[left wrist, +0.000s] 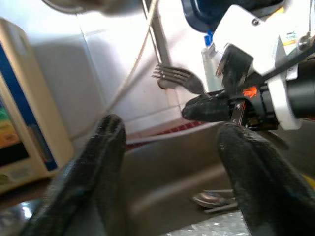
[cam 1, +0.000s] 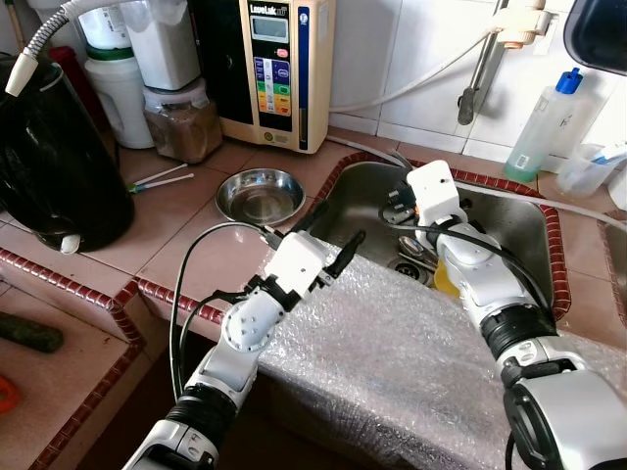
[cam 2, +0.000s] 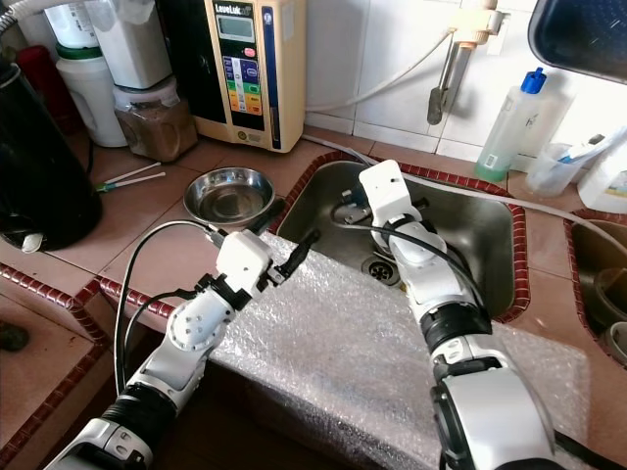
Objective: Kitchen organization
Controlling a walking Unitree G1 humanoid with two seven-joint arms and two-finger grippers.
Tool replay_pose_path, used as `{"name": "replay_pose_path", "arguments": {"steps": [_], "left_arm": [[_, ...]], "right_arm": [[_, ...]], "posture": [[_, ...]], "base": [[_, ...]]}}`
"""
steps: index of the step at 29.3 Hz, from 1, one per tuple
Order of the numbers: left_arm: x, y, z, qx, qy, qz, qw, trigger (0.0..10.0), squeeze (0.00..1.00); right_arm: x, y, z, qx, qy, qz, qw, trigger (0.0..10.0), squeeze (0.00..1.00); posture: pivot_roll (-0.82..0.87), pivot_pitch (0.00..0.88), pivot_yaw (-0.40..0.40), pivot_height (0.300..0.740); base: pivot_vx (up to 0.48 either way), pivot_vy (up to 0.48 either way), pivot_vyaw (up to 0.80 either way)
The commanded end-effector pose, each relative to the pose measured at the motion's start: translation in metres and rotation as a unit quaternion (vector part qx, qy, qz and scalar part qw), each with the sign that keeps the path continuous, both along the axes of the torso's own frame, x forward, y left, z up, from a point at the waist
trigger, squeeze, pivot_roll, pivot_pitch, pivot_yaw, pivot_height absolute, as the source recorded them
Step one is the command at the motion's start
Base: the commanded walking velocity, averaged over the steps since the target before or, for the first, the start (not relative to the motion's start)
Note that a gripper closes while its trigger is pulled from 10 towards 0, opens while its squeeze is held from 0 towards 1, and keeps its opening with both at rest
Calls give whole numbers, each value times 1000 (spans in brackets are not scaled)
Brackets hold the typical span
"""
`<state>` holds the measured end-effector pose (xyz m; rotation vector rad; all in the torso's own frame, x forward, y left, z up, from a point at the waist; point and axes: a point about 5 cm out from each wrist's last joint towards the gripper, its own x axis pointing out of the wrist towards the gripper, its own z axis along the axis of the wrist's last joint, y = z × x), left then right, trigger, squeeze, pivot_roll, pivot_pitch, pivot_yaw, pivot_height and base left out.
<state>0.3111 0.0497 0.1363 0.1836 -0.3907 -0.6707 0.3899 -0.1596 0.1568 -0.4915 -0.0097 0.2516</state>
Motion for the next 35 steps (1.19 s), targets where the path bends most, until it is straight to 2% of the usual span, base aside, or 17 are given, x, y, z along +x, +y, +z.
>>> {"name": "replay_pose_path", "arguments": {"steps": [1,2,3,5,10,11,13,14,16,17,18,19,20,35], "left_arm": [[0,1,-2,0,17,-7,1000,10000,1000],[-3,-2,-3,-9,35,-22,999,10000,1000],[-3,-2,-3,-14,41,-25,999,10000,1000],[-3,-2,-3,-17,46,-26,998,10000,1000],[-5,-5,-5,-12,69,-45,997,10000,1000],[-5,-4,-5,-12,69,-45,997,10000,1000],[-5,-4,-5,-11,69,-44,997,10000,1000],[-5,-3,-5,-9,72,-45,996,10000,1000],[-5,-3,-5,-8,77,-49,996,10000,1000],[-5,-3,-5,-8,80,-51,995,10000,1000],[-5,-3,-9,9,90,-48,995,10000,1000],[-5,-3,-9,9,90,-48,995,10000,1000],[-5,-3,-11,16,98,-49,994,10000,1000],[-5,-1,-14,27,111,-39,993,10000,1000]], "right_arm": [[2,-3,3,-25,-8,-4,1000,0,0],[1,-14,-7,-62,10,-36,997,0,0],[0,-17,-11,-78,16,-43,996,0,0],[0,-18,-13,-88,20,-46,995,0,0],[-10,-22,-44,-86,110,-38,990,0,0],[-11,-23,-46,-82,118,-38,989,2941,0],[-12,-23,-48,-81,124,-39,988,2941,0],[-13,-25,-51,-79,131,-44,987,3412,0],[-14,-26,-53,-74,141,-47,986,3647,0],[-15,-27,-54,-69,145,-49,986,4431,0],[-16,-29,-57,-57,155,-59,985,9294,8],[-16,-29,-57,-57,155,-59,985,9294,8],[-17,-30,-59,-52,162,-61,984,10000,1000],[-19,-22,-66,-1,189,-48,981,10000,1000]], "posture": [[11,0,-8,740],[19,0,-5,740],[19,0,-5,740],[19,0,-5,740],[25,0,6,740],[24,0,12,740],[24,0,12,740],[26,0,14,740],[26,0,14,740],[26,0,14,740],[29,0,14,740],[29,0,14,740],[29,0,14,740],[41,0,2,740]], "base": [[0,0,0],[0,0,0],[0,0,0],[0,0,0],[0,0,0],[0,0,0],[0,0,0],[0,0,0],[0,0,0],[0,0,0],[0,0,0],[0,0,0],[0,0,0],[0,0,0]]}}
